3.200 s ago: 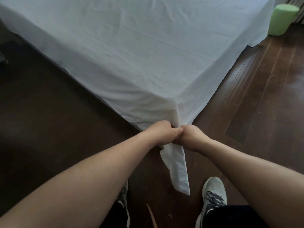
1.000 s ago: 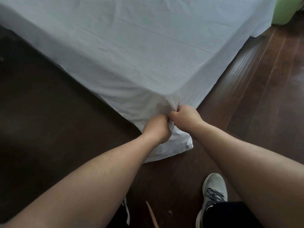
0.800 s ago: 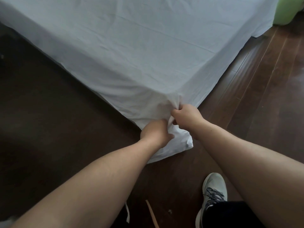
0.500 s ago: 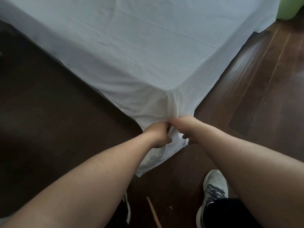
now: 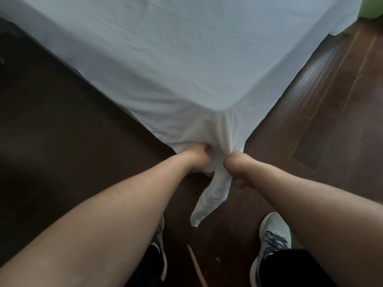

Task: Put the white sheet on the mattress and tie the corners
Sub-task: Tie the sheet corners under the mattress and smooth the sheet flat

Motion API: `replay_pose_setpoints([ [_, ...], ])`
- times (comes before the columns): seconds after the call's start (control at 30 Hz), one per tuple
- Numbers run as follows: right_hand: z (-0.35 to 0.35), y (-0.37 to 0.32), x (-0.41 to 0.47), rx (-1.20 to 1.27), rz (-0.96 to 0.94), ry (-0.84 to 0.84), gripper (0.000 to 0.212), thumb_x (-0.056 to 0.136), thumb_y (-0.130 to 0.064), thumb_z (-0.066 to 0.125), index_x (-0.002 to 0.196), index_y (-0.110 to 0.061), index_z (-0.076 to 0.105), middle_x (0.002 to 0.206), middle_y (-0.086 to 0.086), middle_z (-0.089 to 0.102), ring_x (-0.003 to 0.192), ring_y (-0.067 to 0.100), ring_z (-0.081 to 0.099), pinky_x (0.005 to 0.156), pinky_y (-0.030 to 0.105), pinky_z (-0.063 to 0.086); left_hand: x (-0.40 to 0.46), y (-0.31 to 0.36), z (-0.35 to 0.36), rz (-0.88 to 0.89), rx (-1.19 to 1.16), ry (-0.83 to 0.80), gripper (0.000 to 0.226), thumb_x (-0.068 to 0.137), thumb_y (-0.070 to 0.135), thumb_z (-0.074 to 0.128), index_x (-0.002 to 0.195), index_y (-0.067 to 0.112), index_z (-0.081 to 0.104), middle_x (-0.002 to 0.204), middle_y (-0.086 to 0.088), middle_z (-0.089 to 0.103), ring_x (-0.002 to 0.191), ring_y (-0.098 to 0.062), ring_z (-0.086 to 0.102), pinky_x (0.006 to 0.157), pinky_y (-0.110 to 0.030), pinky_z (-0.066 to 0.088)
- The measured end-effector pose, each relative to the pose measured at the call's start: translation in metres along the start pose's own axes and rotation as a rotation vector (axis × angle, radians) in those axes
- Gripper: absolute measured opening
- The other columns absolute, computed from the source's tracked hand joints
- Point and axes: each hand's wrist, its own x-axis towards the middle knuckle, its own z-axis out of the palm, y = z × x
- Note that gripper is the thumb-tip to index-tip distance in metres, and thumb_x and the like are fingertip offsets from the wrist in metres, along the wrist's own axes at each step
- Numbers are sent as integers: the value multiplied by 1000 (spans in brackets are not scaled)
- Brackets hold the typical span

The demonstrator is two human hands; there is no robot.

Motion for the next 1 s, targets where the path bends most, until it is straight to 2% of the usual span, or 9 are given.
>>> replay_pose_setpoints([
  [0.07, 0, 6, -1, -41, -27, 33, 28, 102, -10, 37, 121, 0, 55, 116, 19, 59, 100, 34, 63, 78, 42, 56, -1, 3, -1, 27, -27, -15, 57, 99, 5, 45, 153, 23, 47, 151, -4, 51, 135, -29, 51, 111, -41, 46],
  [0.13, -1, 17, 1, -124, -67, 25, 26, 102, -8, 38, 114, 2, 58, 108, 16, 58, 83, 25, 57, 66, 31, 47, 0, 5, 3, 53, -43, -47, 56, 99, 5, 46, 152, 24, 48, 149, -5, 53, 133, -29, 52, 110, -41, 46],
  [0.2, -1, 24, -2, -176, -84, 40, 23, 99, -9, 43, 106, 2, 61, 106, 15, 63, 82, 25, 59, 63, 29, 43, 1, 10, 7, 73, -92, -59, 54, 100, 6, 46, 150, 25, 51, 147, -5, 55, 133, -28, 52, 110, -40, 45],
  [0.27, -3, 33, -4, -207, -108, 71, 22, 93, -8, 47, 99, 1, 65, 102, 16, 68, 88, 30, 67, 64, 33, 46, 2, 15, 13, 87, -115, -52, 49, 101, 10, 46, 146, 26, 56, 142, -5, 59, 129, -27, 54, 102, -35, 47],
  [0.37, -5, 42, -7, -248, -119, 67, 21, 88, -8, 48, 93, -2, 68, 96, 16, 72, 83, 29, 69, 59, 33, 48, 3, 22, 19, 104, -118, -53, 41, 103, 16, 46, 140, 22, 61, 136, -6, 62, 124, -28, 56, 93, -34, 45],
  [0.53, 3, 48, -10, -318, -220, 54, 22, 92, -21, 51, 94, -6, 68, 92, 12, 70, 85, 30, 69, 72, 44, 58, 9, 23, 28, 85, -135, -72, 37, 107, 27, 46, 137, 16, 63, 135, -8, 63, 122, -28, 58, 96, -36, 49],
  [0.67, 16, 51, -4, -393, -297, 50, 29, 102, -31, 45, 107, -8, 62, 105, 11, 66, 93, 28, 63, 80, 38, 53, 14, 22, 29, 82, -113, -110, 36, 105, 28, 47, 134, 16, 65, 137, -9, 64, 125, -27, 59, 109, -46, 47],
  [0.8, 22, 50, 5, -375, -336, 43, 34, 102, -34, 44, 114, -8, 62, 110, 10, 66, 98, 29, 63, 84, 38, 52, 21, 14, 31, 83, -165, -131, 35, 101, 36, 50, 129, 23, 67, 131, -2, 67, 121, -23, 61, 107, -48, 49],
  [1.0, 26, 43, 10, -380, -336, 18, 34, 101, -35, 40, 104, -12, 65, 99, 8, 68, 88, 25, 66, 81, 41, 58, 6, 23, 21, 91, -220, -118, 31, 102, 24, 51, 125, 18, 70, 126, -2, 69, 117, -21, 62, 100, -39, 52],
])
